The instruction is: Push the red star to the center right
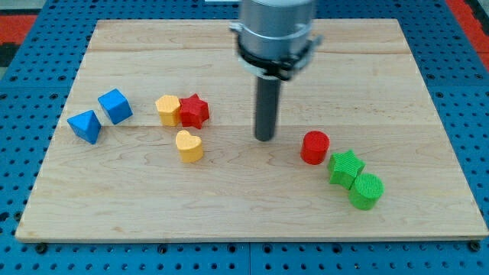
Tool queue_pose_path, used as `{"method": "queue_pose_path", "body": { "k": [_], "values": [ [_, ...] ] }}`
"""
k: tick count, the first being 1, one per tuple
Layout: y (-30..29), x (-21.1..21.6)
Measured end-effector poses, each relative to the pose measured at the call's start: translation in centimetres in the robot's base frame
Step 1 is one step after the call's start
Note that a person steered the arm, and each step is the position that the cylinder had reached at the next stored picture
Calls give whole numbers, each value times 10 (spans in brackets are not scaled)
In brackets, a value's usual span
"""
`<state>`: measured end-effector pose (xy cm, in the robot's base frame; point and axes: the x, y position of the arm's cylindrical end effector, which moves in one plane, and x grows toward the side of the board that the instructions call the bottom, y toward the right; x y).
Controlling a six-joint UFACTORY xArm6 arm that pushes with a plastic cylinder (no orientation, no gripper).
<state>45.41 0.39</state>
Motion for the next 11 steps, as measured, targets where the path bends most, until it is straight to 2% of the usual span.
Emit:
{"method": "queue_pose_path", "body": {
  "k": [1, 3, 4, 6, 7, 8, 9, 10, 11],
  "values": [
    [-64, -20],
    [-72, -106],
    [-116, -126],
    [-138, -54],
    [-63, -43],
    [-81, -67],
    [-79, -73],
    [42, -55],
    [56, -80]
  ]
}}
